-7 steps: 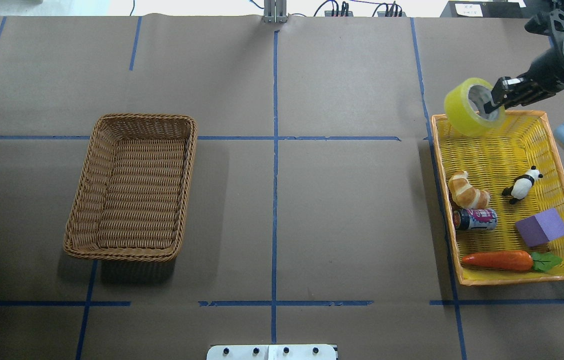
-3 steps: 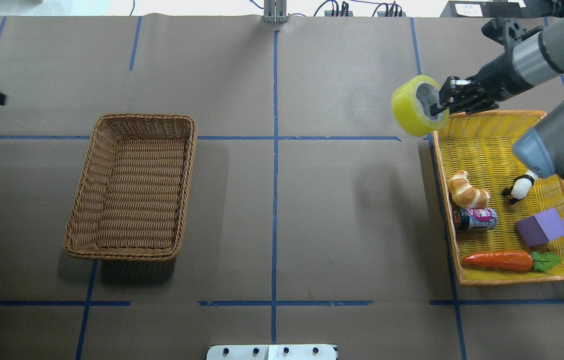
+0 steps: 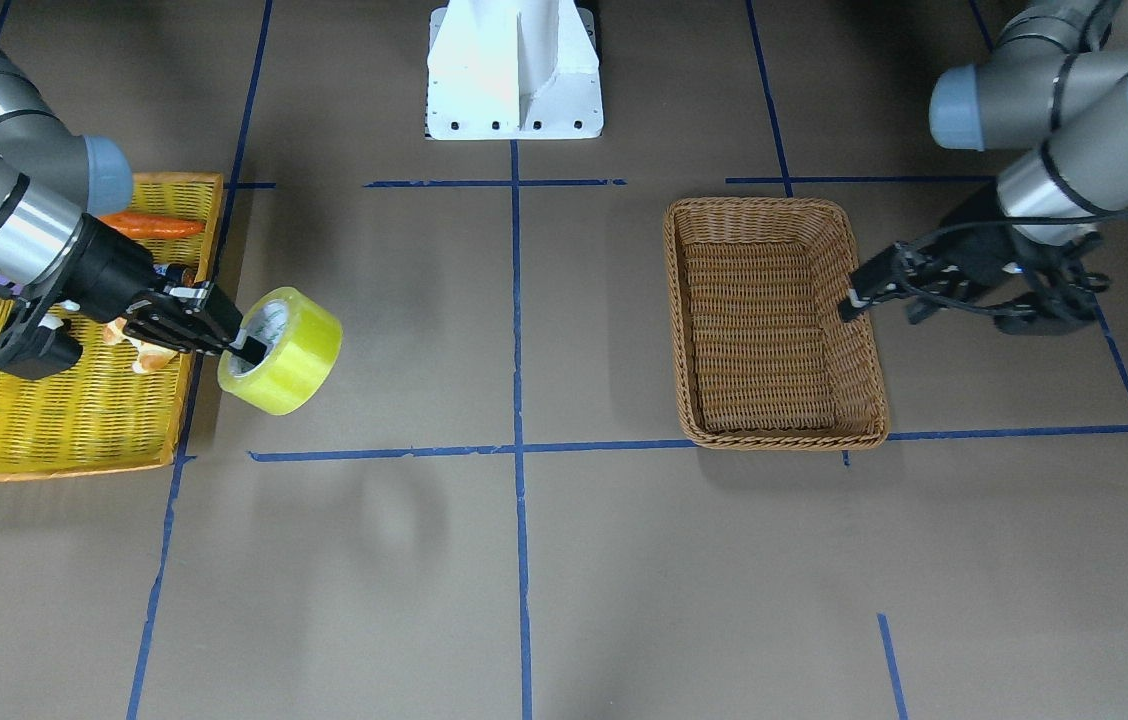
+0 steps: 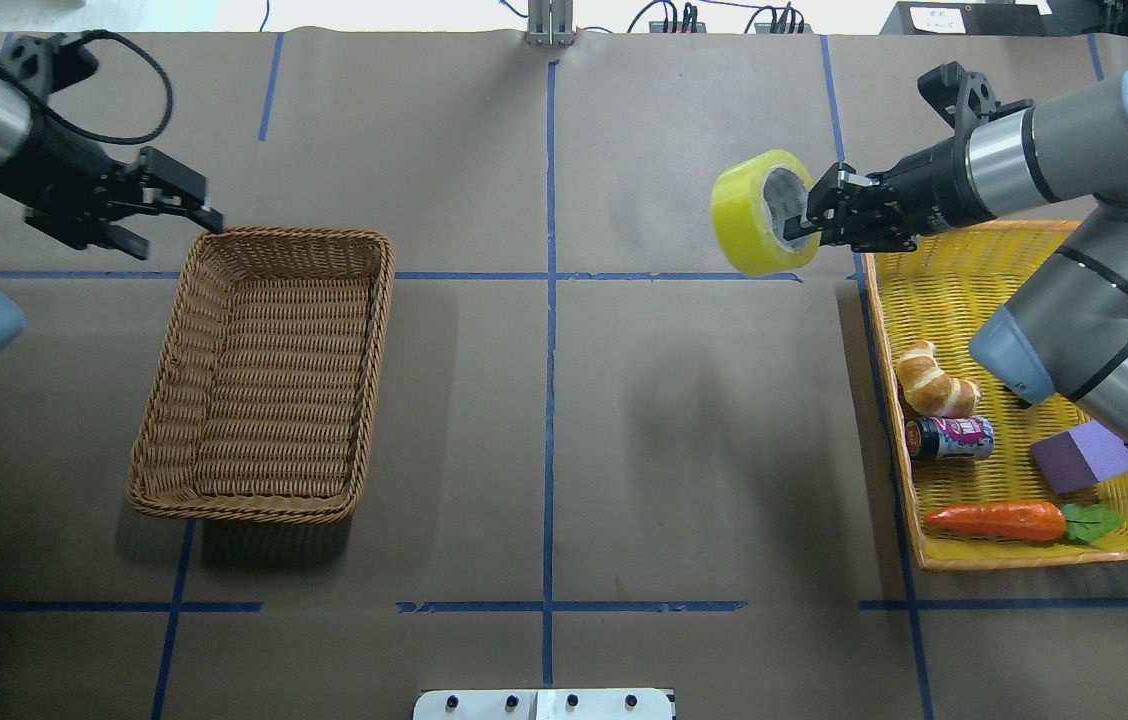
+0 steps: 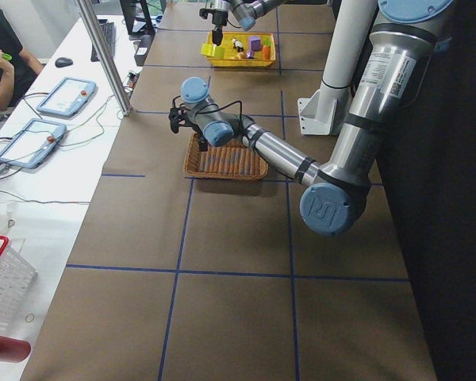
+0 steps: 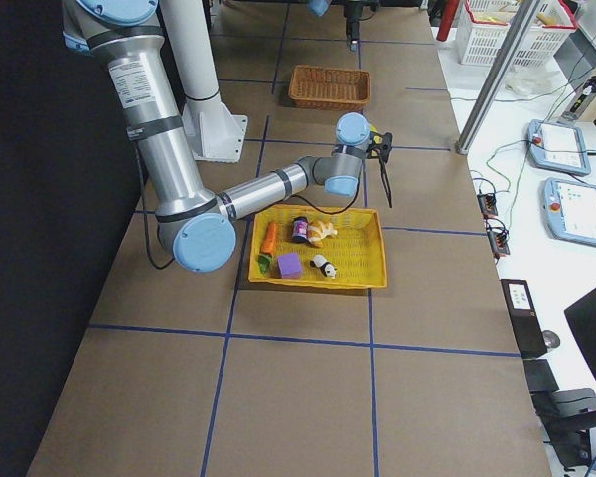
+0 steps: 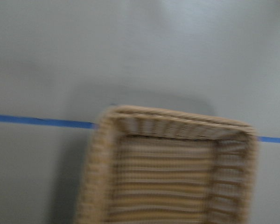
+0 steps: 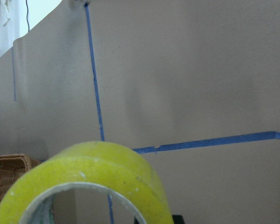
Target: Move tape to another basket
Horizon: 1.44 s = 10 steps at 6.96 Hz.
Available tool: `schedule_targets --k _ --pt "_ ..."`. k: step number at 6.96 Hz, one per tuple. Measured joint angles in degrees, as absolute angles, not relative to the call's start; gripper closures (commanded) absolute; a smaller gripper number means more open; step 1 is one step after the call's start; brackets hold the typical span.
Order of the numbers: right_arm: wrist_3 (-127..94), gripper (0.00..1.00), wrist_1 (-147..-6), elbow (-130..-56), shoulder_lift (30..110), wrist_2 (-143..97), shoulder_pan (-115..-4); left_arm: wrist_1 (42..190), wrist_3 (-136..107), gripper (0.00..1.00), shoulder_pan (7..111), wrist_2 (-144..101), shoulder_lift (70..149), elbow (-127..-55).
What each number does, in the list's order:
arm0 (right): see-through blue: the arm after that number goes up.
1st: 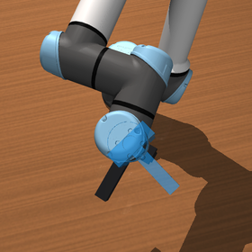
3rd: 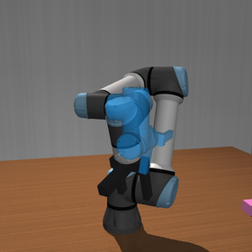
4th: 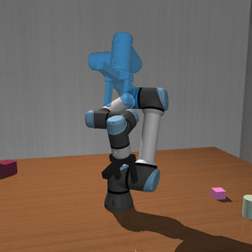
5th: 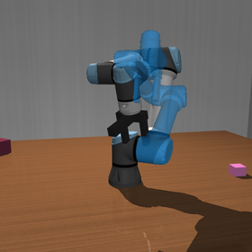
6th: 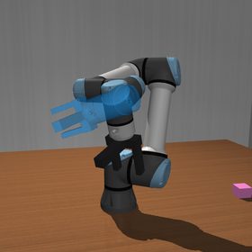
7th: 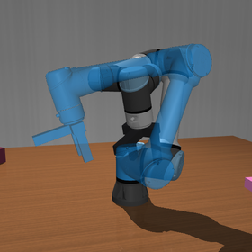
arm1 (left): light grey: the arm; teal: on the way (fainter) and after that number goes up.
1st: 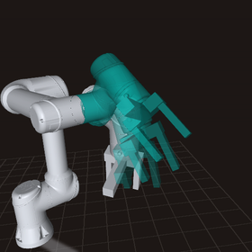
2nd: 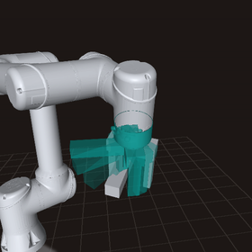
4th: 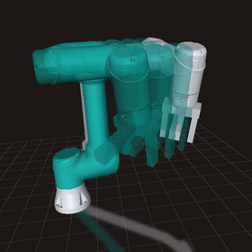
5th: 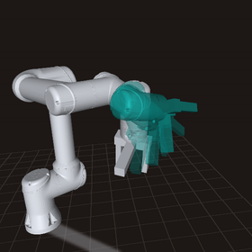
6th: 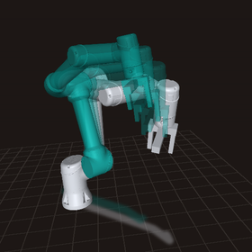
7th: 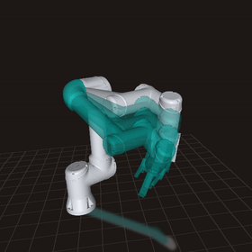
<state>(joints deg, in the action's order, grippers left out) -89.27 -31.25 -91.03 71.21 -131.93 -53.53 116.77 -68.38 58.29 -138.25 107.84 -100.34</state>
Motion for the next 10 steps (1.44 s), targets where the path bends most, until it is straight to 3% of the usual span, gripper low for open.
schedule_targets --k 5,10 --pt "-109.62 1.00 -7.73 -91.65 71.44 -122.53 -45.77 152.35 -107.99 0.00 54.98 -136.20 108.18 -100.72" --pt "-112.63 1.00 -0.92 -99.03 71.28 -121.12 -41.02 176.69 -126.24 0.00 45.47 -125.11 108.13 -102.06"
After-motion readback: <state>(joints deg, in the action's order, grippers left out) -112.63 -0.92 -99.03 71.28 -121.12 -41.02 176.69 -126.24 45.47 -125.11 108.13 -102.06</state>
